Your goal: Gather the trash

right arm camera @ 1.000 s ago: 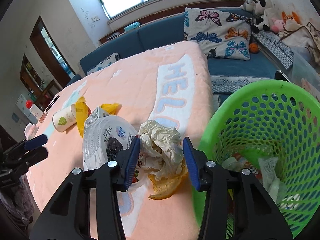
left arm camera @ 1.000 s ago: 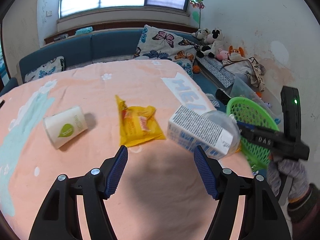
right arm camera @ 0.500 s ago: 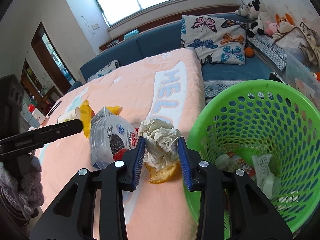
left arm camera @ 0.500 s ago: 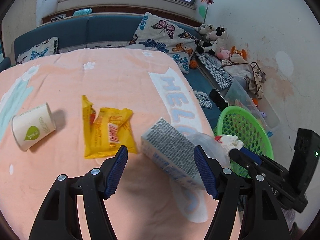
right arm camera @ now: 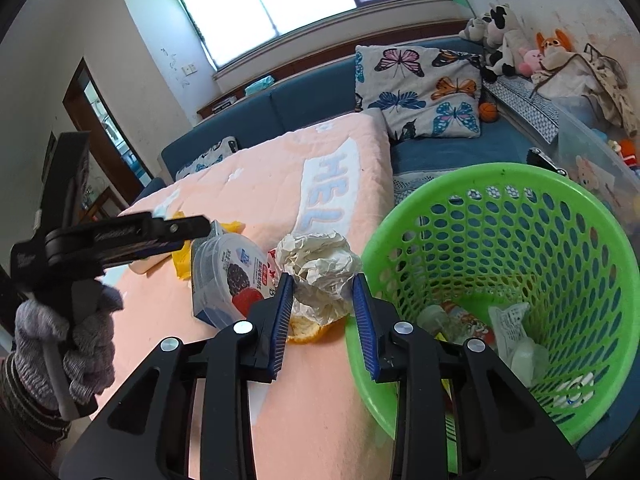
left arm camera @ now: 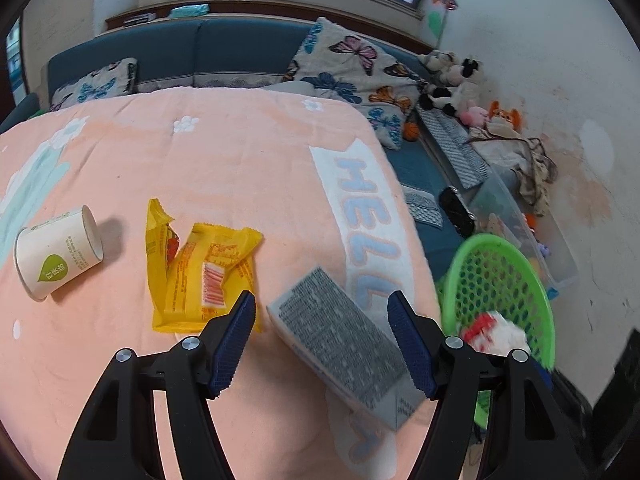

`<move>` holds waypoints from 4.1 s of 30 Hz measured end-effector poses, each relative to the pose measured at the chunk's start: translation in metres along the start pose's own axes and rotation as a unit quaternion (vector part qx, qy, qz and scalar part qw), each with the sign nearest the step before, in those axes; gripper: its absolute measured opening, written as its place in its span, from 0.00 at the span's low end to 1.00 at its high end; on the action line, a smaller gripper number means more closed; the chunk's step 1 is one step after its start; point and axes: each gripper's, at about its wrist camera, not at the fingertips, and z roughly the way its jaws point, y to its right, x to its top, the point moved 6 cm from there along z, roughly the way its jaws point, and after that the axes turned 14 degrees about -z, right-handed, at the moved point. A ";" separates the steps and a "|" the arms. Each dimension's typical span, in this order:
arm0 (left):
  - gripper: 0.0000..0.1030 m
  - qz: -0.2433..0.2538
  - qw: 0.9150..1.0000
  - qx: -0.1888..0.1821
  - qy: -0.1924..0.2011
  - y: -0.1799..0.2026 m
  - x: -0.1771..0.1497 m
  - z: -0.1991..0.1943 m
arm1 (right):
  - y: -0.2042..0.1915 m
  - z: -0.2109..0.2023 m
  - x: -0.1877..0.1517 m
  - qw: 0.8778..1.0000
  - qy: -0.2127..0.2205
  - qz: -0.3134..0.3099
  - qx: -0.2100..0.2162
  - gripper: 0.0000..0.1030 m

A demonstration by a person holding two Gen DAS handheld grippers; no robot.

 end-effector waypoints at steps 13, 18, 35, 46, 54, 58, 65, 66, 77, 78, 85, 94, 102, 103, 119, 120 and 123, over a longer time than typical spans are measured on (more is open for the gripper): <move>0.56 -0.070 0.997 0.031 -0.032 -0.014 0.009 0.032 | 0.002 -0.014 -0.014 1.000 0.000 0.004 -0.002 0.30; 0.48 -0.079 0.996 0.014 -0.036 -0.016 0.006 0.028 | 0.001 -0.017 -0.019 1.000 0.000 0.005 -0.006 0.30; 0.45 -0.050 0.998 -0.036 0.011 -0.035 -0.005 -0.044 | 0.004 -0.042 -0.021 0.999 0.016 0.014 -0.025 0.30; 0.45 -0.014 0.997 -0.075 0.033 -0.018 -0.002 -0.091 | 0.032 -0.051 -0.024 0.997 0.010 0.035 -0.068 0.31; 0.45 0.010 0.994 -0.098 0.037 0.013 -0.002 -0.105 | 0.051 -0.054 -0.028 0.994 0.001 0.042 -0.098 0.31; 0.45 0.021 0.994 -0.106 0.035 0.030 -0.004 -0.106 | 0.062 -0.055 -0.033 0.992 -0.005 0.048 -0.114 0.33; 0.45 0.045 0.991 -0.119 0.036 0.062 -0.006 -0.107 | 0.079 -0.059 -0.037 0.990 -0.007 0.064 -0.129 0.34; 0.45 0.048 0.991 -0.121 0.035 0.067 -0.006 -0.107 | 0.081 -0.060 -0.038 0.989 -0.006 0.065 -0.129 0.35; 0.45 0.087 0.988 -0.125 0.019 0.115 -0.019 -0.077 | 0.092 -0.087 -0.050 0.986 0.002 0.066 -0.151 0.47; 0.45 0.092 0.988 -0.123 0.020 0.119 -0.020 -0.073 | 0.092 -0.090 -0.051 0.986 0.004 0.067 -0.152 0.48; 0.45 0.119 0.986 -0.117 -0.001 0.148 -0.038 -0.037 | 0.095 -0.110 -0.064 0.984 0.011 0.071 -0.165 0.53; 0.48 0.128 0.983 -0.124 -0.031 0.176 -0.055 -0.005 | 0.097 -0.118 -0.072 0.982 0.009 0.070 -0.177 0.54; 0.57 0.144 0.980 -0.136 -0.030 0.176 -0.063 -0.011 | 0.093 -0.119 -0.073 0.983 0.011 0.068 -0.171 0.54; 0.57 0.148 0.979 -0.136 -0.026 0.174 -0.062 -0.014 | 0.090 -0.119 -0.072 0.983 0.011 0.067 -0.169 0.54; 0.57 0.129 0.986 -0.099 0.044 0.071 -0.021 -0.075 | 0.021 -0.072 -0.046 0.995 0.000 0.004 -0.103 0.59; 0.57 0.125 0.987 -0.094 0.048 0.064 -0.018 -0.076 | 0.014 -0.067 -0.044 0.995 -0.003 -0.002 -0.097 0.59; 0.57 0.113 0.989 -0.085 0.053 0.042 -0.014 -0.080 | -0.007 -0.051 -0.039 0.997 -0.008 -0.018 -0.079 0.60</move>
